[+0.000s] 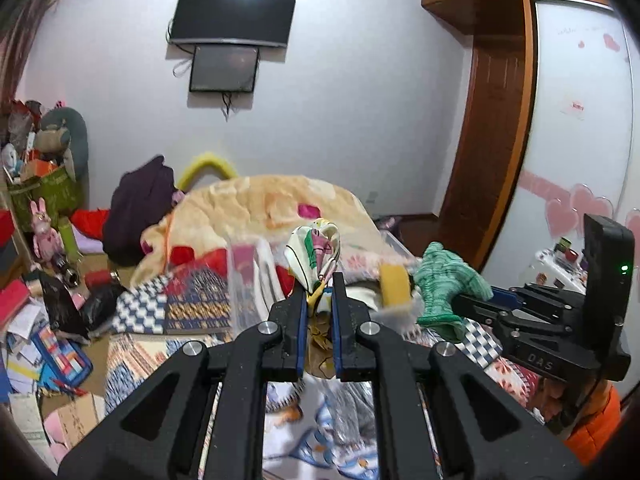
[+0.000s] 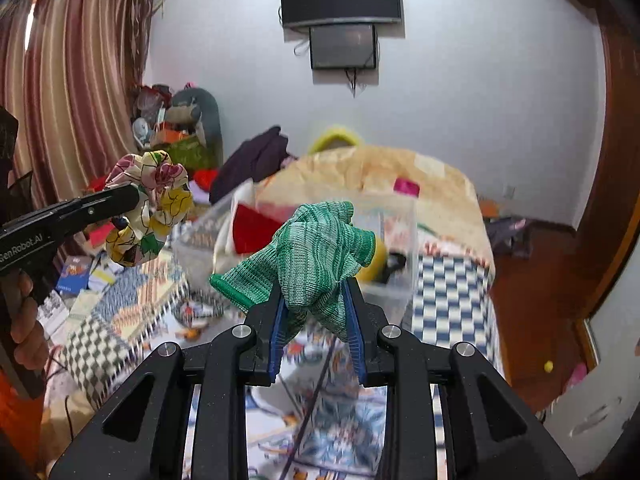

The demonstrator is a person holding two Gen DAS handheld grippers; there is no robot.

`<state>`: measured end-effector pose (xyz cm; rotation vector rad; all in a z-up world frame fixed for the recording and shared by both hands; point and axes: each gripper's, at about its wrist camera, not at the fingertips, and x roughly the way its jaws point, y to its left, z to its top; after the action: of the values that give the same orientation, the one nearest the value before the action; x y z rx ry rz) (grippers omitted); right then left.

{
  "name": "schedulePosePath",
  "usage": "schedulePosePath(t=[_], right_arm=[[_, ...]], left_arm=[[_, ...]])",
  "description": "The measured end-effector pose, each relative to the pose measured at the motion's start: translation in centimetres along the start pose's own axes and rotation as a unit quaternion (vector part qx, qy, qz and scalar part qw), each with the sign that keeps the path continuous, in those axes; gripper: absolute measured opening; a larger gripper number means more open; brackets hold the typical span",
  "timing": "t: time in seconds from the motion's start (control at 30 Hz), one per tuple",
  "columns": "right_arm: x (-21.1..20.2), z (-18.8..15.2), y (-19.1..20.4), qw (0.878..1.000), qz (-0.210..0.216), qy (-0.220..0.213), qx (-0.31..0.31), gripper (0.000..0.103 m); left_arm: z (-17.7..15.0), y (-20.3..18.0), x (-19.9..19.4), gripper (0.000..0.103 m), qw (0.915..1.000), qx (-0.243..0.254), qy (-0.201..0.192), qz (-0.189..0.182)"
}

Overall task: Organize soft objects
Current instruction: 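Release the floral scrunchie into the box with the left tool while the right drops the glove in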

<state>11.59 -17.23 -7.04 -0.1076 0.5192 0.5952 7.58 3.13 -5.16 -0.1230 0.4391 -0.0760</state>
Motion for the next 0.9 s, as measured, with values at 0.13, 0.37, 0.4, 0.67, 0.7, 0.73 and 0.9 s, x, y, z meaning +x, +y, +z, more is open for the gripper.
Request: schedulePosePath(t=[0.13, 0.37, 0.4, 0.67, 0.7, 0.73, 0.9], right_arm=[[1.0, 1.3, 0.2, 1.0, 0.004, -0.011, 0.004, 0.025], [3.0, 2.2, 0.3, 1.0, 0.006, -0.01, 0.008, 0.025], [3.5, 2.3, 0.3, 1.0, 0.007, -0.006, 0.011, 0.025], [7.0, 2.1, 0.3, 0.999, 0.013, 0.032, 0.02, 0.025], [7.5, 2.1, 0.4, 0.999, 0.013, 0.038, 0.019, 0.025], [8.1, 1.9, 0.5, 0.999, 0.011, 0.046, 0.018, 0.025], [9.9, 1.4, 0.7, 0.997, 0.01, 0.073, 0.021, 0.025]], left_arm=[[0.9, 0.9, 1.2, 0.009, 0.9999, -0.009, 0.001, 0.007], [1.1, 2.4, 4.4, 0.009, 0.9992, -0.022, 0.022, 0.025], [1.1, 2.5, 4.8, 0.009, 0.999, -0.022, 0.026, 0.028], [-0.1, 3.5, 9.2, 0.009, 0.9962, -0.025, 0.067, 0.051], [-0.3, 3.6, 9.6, 0.009, 0.9958, -0.026, 0.071, 0.051], [-0.5, 3.6, 9.9, 0.009, 0.9955, -0.026, 0.075, 0.051], [-1.1, 3.3, 11.0, 0.009, 0.9945, -0.018, 0.089, 0.052]])
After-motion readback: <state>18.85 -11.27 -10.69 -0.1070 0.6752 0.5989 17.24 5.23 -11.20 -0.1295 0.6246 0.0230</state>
